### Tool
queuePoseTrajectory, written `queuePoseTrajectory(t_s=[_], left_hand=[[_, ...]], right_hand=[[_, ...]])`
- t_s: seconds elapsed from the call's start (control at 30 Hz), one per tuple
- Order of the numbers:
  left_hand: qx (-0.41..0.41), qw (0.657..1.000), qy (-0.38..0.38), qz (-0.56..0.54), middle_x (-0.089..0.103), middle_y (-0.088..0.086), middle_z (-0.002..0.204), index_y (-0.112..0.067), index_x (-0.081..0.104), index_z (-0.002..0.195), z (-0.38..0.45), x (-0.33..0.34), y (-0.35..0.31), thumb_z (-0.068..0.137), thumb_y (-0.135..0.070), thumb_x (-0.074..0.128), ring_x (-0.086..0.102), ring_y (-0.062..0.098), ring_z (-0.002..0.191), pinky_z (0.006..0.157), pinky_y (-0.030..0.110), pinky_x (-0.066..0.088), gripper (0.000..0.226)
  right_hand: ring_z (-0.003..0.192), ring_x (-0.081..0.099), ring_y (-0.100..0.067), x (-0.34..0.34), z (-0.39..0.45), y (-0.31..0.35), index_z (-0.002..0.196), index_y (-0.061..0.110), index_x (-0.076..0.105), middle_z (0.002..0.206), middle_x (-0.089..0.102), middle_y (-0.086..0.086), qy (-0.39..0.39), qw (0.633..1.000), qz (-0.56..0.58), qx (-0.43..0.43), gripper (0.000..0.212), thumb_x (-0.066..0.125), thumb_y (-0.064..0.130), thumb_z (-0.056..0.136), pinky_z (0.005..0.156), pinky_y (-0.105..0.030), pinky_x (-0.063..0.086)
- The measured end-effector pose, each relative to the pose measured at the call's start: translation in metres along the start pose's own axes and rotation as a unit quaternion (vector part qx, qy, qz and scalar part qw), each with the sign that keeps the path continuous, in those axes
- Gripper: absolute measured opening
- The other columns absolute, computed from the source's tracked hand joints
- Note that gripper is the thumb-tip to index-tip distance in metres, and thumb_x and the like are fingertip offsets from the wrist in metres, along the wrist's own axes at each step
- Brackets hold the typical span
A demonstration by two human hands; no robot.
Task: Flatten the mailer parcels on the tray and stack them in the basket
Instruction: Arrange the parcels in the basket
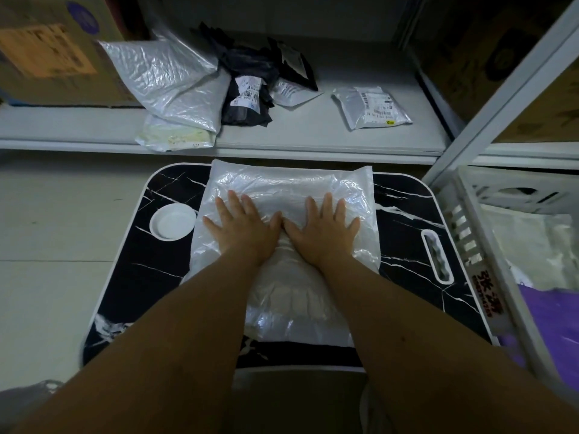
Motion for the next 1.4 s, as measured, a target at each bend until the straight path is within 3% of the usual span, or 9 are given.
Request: queuePoseTrajectory(t_s=[0.13, 0.27, 0.43, 0.63, 0.77, 0.9, 1.17, 1.3, 1.4], left_hand=[[0.009, 0.998, -0.017, -0.055, -0.006, 0.014, 0.159, -0.007, 0.0, 0.151, -0.003, 0.001, 0.003, 0.093, -0.063, 0.011, -0.01, 0.029, 0.146, 0.118, 0.051, -0.001, 0.082], [0.079, 0.994, -0.025, -0.076, 0.002, 0.015, 0.159, -0.003, 0.006, 0.151, -0.011, -0.003, 0.012, 0.096, -0.058, 0.016, -0.003, 0.026, 0.147, 0.12, 0.04, 0.004, 0.078], [0.101, 0.993, 0.005, -0.066, 0.009, 0.014, 0.159, -0.006, 0.017, 0.15, -0.022, -0.005, 0.023, 0.1, -0.048, 0.021, 0.005, 0.027, 0.147, 0.119, 0.045, 0.012, 0.065], [0.043, 0.998, 0.025, -0.027, -0.008, 0.008, 0.16, -0.029, 0.0, 0.151, -0.077, -0.009, -0.006, 0.098, -0.053, 0.01, -0.005, 0.033, 0.146, 0.112, 0.063, 0.006, 0.059], [0.014, 0.999, 0.022, -0.026, -0.015, 0.006, 0.159, -0.037, -0.01, 0.149, -0.116, -0.002, 0.006, 0.097, -0.055, 0.007, -0.012, 0.034, 0.145, 0.11, 0.066, 0.002, 0.057], [0.029, 0.999, -0.001, -0.028, -0.018, 0.007, 0.158, -0.038, -0.018, 0.146, -0.153, 0.014, 0.016, 0.095, -0.058, 0.005, -0.013, 0.034, 0.145, 0.111, 0.065, 0.0, 0.059], [0.051, 0.999, 0.008, -0.007, -0.014, 0.012, 0.158, -0.035, -0.017, 0.147, -0.157, 0.025, 0.015, 0.095, -0.06, 0.005, -0.01, 0.036, 0.145, 0.111, 0.066, 0.0, 0.062], [0.041, 0.999, 0.014, -0.012, -0.01, 0.006, 0.16, -0.027, -0.011, 0.15, -0.153, 0.024, 0.02, 0.097, -0.056, 0.006, -0.007, 0.03, 0.147, 0.113, 0.061, 0.004, 0.064], [0.012, 1.0, -0.012, -0.018, 0.004, 0.007, 0.16, -0.013, 0.006, 0.152, -0.145, 0.012, 0.032, 0.1, -0.048, 0.013, 0.006, 0.025, 0.147, 0.114, 0.052, 0.016, 0.064]], right_hand=[[0.149, -0.009, -0.024, 0.002, -0.001, -0.009, 0.156, 0.019, 0.006, 0.163, -0.004, -0.008, -0.027, 0.998, 0.044, 0.022, 0.077, 0.014, 0.065, 0.095, 0.118, -0.054, -0.004], [0.15, -0.002, -0.021, 0.0, 0.0, -0.014, 0.154, 0.015, 0.015, 0.163, 0.005, -0.006, -0.04, 0.997, 0.058, -0.004, 0.061, 0.014, 0.047, 0.102, 0.12, -0.048, 0.002], [0.142, 0.022, -0.028, -0.007, 0.002, -0.019, 0.139, 0.016, 0.039, 0.15, 0.03, -0.01, 0.019, 0.998, 0.056, -0.008, 0.042, 0.03, 0.03, 0.1, 0.113, -0.053, 0.023], [0.141, 0.021, -0.032, -0.017, -0.064, 0.01, 0.138, 0.025, 0.04, 0.148, 0.034, -0.011, -0.006, 0.988, 0.096, 0.122, 0.049, 0.032, 0.046, 0.095, 0.109, -0.065, 0.014], [0.147, -0.001, -0.036, -0.012, -0.113, 0.015, 0.152, 0.033, 0.014, 0.161, 0.007, -0.014, -0.014, 0.988, 0.08, 0.128, 0.06, 0.025, 0.054, 0.097, 0.11, -0.068, 0.002], [0.148, -0.008, -0.035, 0.012, -0.147, 0.006, 0.151, 0.041, -0.002, 0.162, -0.003, -0.009, 0.001, 0.991, 0.079, 0.107, 0.058, 0.014, 0.058, 0.098, 0.111, -0.068, -0.004], [0.147, -0.012, -0.034, 0.03, -0.155, -0.002, 0.151, 0.04, -0.009, 0.162, -0.008, -0.009, 0.001, 0.997, 0.04, 0.067, 0.058, 0.009, 0.056, 0.098, 0.11, -0.069, -0.003], [0.148, -0.004, -0.034, 0.025, -0.152, -0.002, 0.152, 0.041, -0.004, 0.162, -0.001, -0.007, 0.018, 0.997, 0.033, 0.068, 0.055, 0.012, 0.051, 0.1, 0.111, -0.066, 0.005], [0.138, 0.025, -0.034, 0.011, -0.143, -0.008, 0.148, 0.039, 0.013, 0.152, 0.027, -0.008, -0.003, 0.999, -0.011, 0.046, 0.051, 0.028, 0.041, 0.1, 0.105, -0.06, 0.026]])
Point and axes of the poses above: each hand's wrist, its own z-axis towards the middle knuckle, its own x-axis out of the palm, y = z × x, the point moved 8 cm from there along z, towards the middle knuckle
